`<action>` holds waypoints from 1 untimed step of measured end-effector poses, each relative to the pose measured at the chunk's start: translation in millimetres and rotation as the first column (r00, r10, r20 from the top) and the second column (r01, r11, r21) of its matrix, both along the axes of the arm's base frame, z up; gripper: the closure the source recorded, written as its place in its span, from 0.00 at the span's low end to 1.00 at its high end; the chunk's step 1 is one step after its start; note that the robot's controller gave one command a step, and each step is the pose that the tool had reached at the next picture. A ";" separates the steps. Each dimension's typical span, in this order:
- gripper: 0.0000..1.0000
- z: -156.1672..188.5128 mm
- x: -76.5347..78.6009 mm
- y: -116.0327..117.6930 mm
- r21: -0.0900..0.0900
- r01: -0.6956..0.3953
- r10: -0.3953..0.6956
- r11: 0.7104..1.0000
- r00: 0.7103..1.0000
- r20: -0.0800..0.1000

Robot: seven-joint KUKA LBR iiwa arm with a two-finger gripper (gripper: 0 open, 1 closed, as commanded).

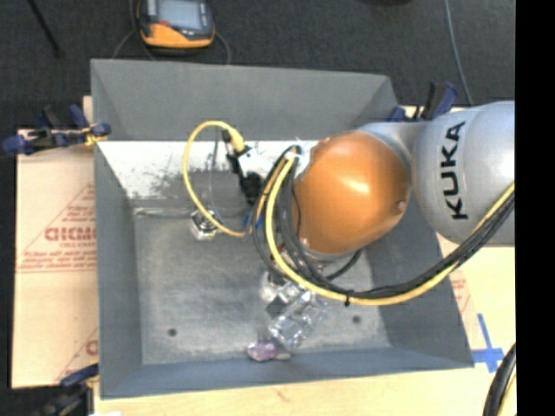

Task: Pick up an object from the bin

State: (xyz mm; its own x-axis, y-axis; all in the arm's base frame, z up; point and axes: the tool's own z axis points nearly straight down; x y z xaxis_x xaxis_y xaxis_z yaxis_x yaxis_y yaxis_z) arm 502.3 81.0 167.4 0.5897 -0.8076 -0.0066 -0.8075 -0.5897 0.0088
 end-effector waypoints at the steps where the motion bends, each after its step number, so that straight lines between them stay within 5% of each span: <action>1: 1.00 209.2 8.9 10.5 0.001 -0.323 0.323 0.946 0.946 0.016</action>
Offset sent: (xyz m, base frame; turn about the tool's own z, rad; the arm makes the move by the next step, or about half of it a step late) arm 0.0078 0.0104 0.2074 -0.3320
